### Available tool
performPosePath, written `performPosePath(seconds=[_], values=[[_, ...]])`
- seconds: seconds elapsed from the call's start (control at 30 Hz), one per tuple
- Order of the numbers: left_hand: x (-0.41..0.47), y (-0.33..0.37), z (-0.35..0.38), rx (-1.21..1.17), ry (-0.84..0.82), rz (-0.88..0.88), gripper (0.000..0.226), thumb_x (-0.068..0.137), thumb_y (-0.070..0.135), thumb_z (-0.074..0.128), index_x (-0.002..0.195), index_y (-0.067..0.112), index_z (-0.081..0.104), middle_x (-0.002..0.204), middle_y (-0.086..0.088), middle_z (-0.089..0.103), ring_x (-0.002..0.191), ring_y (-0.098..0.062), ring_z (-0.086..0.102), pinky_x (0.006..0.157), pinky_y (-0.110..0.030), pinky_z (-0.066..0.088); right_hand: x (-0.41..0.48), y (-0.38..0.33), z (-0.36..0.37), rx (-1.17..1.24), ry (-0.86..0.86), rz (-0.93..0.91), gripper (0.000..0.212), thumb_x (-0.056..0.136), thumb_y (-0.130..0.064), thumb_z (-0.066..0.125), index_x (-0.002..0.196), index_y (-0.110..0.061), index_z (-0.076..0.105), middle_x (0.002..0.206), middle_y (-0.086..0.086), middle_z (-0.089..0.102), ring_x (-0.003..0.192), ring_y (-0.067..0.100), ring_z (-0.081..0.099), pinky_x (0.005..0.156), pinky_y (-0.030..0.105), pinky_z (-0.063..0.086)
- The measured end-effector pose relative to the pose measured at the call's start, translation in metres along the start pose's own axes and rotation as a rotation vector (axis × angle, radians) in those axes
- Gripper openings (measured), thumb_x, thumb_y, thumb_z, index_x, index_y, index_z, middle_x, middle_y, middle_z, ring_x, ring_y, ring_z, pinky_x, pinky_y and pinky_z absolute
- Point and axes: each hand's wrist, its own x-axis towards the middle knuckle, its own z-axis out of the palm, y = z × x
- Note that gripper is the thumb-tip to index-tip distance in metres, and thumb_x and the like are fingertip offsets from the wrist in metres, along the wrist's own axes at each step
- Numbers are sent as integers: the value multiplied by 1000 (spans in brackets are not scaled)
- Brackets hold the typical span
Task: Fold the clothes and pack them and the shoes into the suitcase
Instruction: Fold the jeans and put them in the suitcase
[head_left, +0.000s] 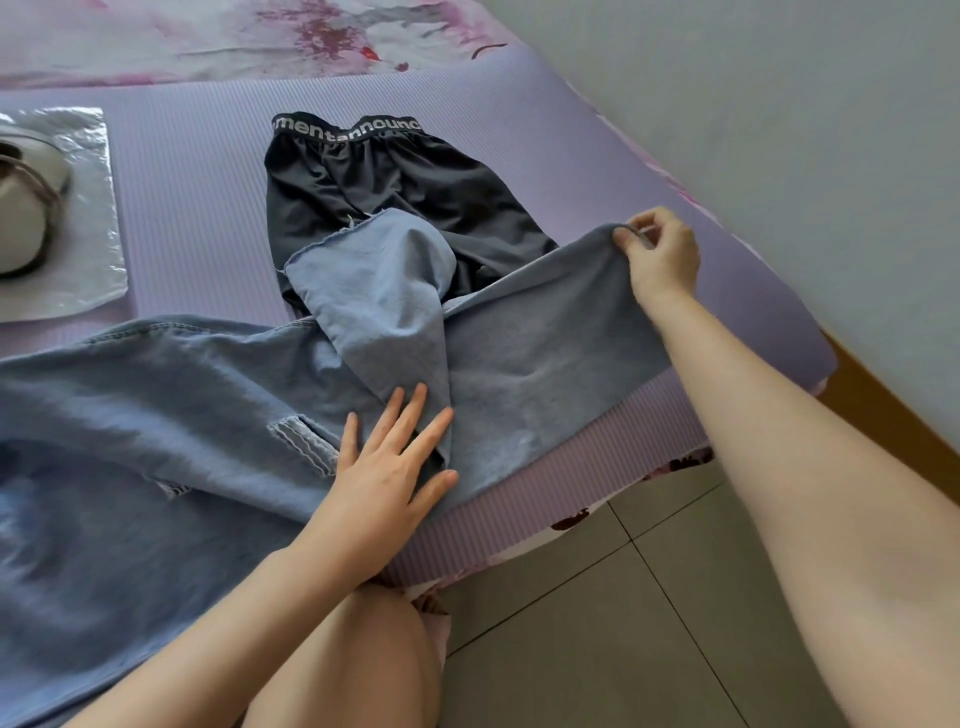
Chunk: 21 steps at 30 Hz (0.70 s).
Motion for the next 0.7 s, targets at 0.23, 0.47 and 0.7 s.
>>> performPosePath(seconds=[0.23, 0.47, 0.7], values=[[-5, -9, -25, -95, 255, -15, 59, 89, 48, 24, 140, 24, 41, 153, -3, 28, 143, -13, 15, 116, -41, 5, -27, -28, 45, -156, 10, 20, 37, 92, -16, 49, 128, -22, 56, 133, 2, 53, 122, 27, 34, 96, 30, 27], [-30, -48, -49, 175, 356, -158, 56, 86, 41, 39, 135, 17, 49, 147, -14, 38, 140, -24, 20, 112, -52, 7, -97, -144, 89, -251, -290, -534, 57, 82, -61, 57, 124, -23, 58, 122, -1, 61, 114, 24, 44, 93, 33, 29], [-80, -111, -65, 173, 138, -473, 67, 91, 66, 16, 148, 34, 1, 158, -1, -10, 143, -18, -18, 112, -57, -4, -162, -178, 145, -644, -344, -677, 57, 84, -57, 58, 122, -14, 55, 125, 7, 55, 118, 25, 47, 102, 35, 28]])
